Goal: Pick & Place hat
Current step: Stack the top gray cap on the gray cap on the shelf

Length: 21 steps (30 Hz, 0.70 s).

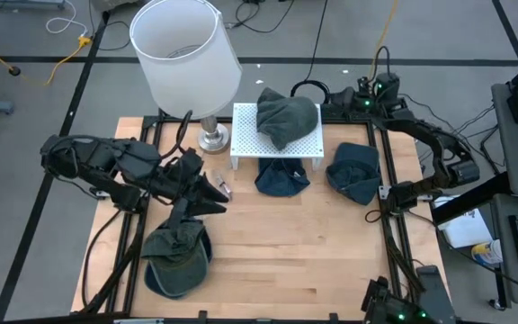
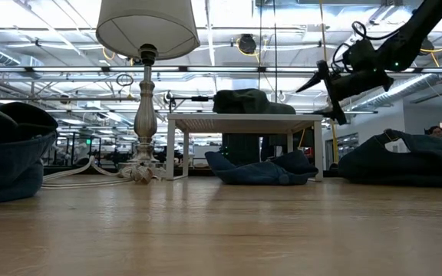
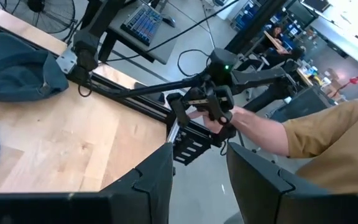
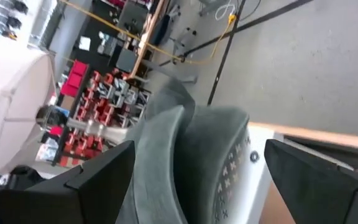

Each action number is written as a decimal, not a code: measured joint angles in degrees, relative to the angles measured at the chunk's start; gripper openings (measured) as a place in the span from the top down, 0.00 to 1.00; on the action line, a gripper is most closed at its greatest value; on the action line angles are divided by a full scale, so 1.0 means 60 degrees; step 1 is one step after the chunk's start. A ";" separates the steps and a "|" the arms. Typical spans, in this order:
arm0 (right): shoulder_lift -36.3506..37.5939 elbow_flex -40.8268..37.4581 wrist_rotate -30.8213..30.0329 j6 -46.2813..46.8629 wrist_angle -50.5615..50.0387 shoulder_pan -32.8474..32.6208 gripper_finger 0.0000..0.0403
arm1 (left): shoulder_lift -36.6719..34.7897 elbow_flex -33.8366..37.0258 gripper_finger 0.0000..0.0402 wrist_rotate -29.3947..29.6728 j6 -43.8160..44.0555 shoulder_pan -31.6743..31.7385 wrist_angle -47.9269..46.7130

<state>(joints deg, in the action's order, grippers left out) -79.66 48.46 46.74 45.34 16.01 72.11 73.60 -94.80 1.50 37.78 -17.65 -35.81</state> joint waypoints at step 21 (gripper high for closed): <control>-0.0751 -0.0020 -0.0060 0.0511 0.0985 -0.1037 0.13 | 0.0000 0.0000 0.62 0.0010 -0.0014 0.0000 0.0007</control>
<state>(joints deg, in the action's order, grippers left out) -84.16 48.34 46.38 48.40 21.92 65.89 73.60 -94.80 1.56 37.69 -17.65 -35.77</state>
